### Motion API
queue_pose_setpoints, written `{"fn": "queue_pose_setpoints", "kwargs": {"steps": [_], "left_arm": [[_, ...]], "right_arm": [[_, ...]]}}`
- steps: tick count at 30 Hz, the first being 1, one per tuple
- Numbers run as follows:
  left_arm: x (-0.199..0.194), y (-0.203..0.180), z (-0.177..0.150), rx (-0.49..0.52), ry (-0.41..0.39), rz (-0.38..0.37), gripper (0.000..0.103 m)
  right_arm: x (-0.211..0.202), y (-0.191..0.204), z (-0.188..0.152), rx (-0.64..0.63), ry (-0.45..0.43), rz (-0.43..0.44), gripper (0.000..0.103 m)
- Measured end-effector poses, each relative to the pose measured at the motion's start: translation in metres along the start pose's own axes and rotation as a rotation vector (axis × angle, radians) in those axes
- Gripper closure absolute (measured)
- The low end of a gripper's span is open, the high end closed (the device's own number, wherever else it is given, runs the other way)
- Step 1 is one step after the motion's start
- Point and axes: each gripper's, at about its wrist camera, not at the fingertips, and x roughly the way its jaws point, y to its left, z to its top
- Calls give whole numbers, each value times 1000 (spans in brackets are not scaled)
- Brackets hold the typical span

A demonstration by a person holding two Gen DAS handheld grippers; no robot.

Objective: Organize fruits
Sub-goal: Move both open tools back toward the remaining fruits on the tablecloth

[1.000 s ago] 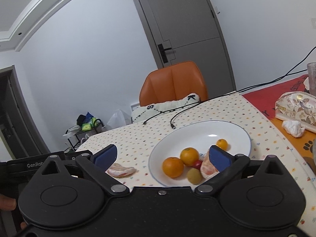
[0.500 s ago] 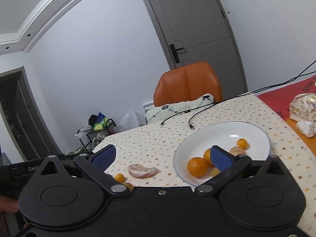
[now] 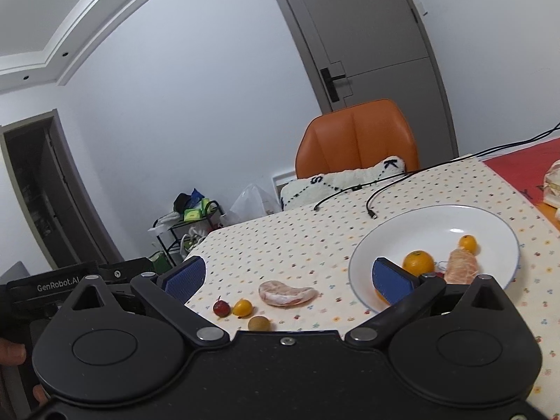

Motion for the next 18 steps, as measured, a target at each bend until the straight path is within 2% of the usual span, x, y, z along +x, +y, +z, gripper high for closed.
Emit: {"fn": "queue_pose_setpoints", "kwargs": {"steps": [14,16,18], "left_arm": [[3,38,-3,-27,-14,27,5],[4,42,-3,-25,-15,31,6],[7,46,-4,-29,-12,30,7]], "right_arm": [[37,24,-10,-35,75,37,1],[42,27,-11,-35,87,45,2],[49,28,-13,-36,104,52,9]]}}
